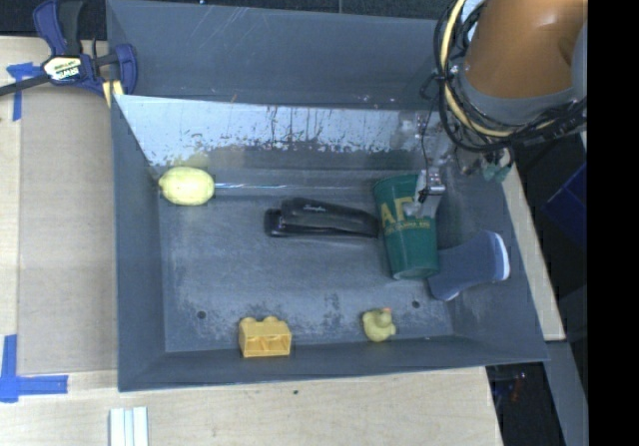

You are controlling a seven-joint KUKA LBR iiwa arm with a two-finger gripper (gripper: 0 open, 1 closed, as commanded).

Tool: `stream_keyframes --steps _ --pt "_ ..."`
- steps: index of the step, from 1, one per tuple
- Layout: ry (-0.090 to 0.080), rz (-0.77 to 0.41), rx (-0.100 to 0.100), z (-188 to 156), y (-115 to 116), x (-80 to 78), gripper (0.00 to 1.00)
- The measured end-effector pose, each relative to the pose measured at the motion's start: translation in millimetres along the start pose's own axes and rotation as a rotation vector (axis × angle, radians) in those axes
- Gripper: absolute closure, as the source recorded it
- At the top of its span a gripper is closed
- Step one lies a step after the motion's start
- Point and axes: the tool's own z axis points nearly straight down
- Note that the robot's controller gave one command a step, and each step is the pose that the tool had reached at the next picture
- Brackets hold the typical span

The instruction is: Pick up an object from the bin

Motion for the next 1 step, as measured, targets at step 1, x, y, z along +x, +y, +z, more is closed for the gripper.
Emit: stream_keyframes --steps 1 --pt "-0.006 -0.001 0.001 55.4 41.3 34.3 0.00"
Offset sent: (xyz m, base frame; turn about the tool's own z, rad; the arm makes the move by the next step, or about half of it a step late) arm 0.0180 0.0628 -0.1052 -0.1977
